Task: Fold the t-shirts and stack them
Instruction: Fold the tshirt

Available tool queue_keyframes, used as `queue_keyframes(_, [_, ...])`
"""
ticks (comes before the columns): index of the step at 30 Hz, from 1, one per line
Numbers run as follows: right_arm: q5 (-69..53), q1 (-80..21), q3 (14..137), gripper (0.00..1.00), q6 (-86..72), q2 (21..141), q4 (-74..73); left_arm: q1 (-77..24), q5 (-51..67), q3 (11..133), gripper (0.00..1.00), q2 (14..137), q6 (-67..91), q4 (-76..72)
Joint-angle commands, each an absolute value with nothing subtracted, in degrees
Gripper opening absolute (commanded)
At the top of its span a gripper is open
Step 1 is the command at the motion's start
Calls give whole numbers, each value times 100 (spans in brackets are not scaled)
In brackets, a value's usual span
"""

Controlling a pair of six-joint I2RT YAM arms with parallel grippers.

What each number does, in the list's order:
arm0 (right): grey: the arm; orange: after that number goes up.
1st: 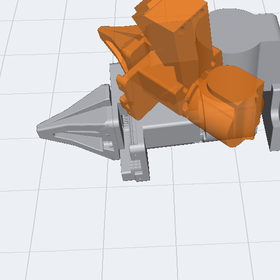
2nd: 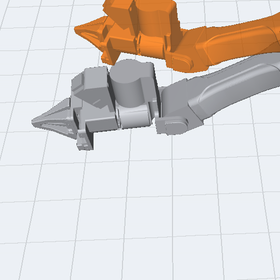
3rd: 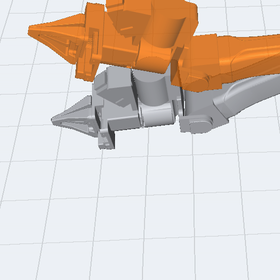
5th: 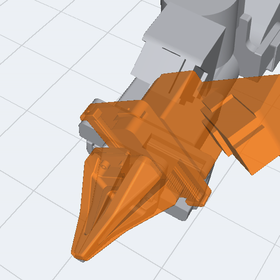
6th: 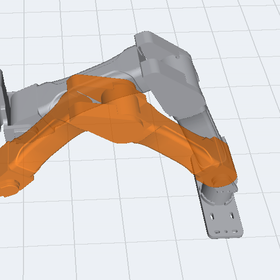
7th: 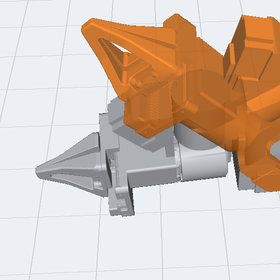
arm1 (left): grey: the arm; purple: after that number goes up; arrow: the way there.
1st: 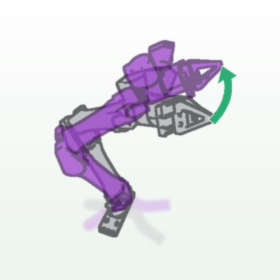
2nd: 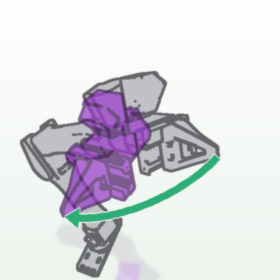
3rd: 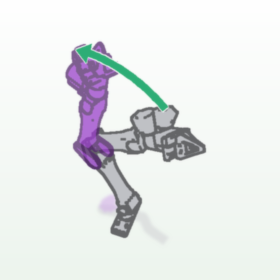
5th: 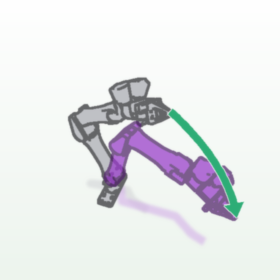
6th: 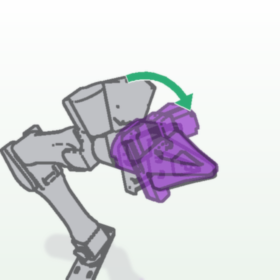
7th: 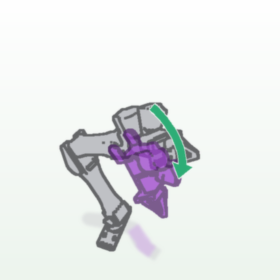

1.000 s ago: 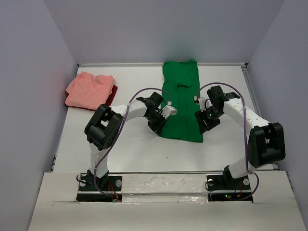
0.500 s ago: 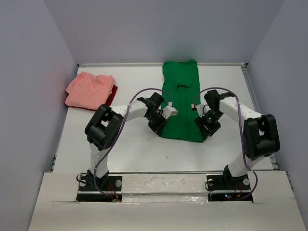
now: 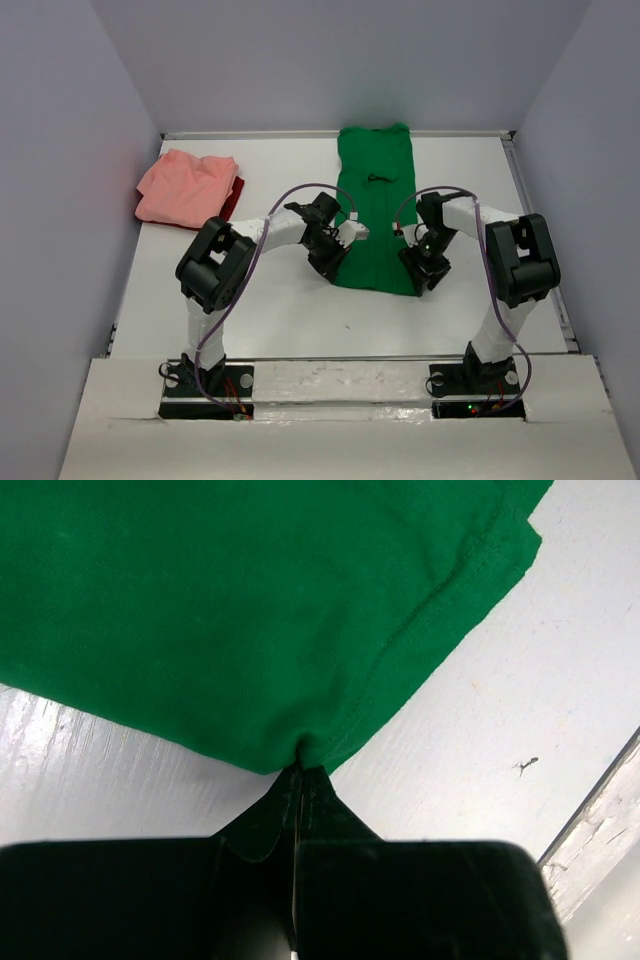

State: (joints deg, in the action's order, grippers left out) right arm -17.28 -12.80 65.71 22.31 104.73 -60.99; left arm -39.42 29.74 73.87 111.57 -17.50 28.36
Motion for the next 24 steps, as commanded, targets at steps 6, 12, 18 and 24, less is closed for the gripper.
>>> queue_keyframes(6, [-1881,-1257,6838,54,2004,10564,-5818,-4008,2900,7295,0,10978,-1819,3059])
queue_keyframes(12, [-1907,-1257,6803,34,1995,10556,-5845,-4008,2900,7313,0,10969,-1819,3076])
queue_keyframes(18, [-1863,-1257,6741,23,2021,10485,-5880,-4008,2892,7321,0,10942,-1828,3094])
queue_keyframes(24, [-1828,-1257,6750,10,2039,10424,-6003,-4008,2900,7383,0,10898,-1854,3164])
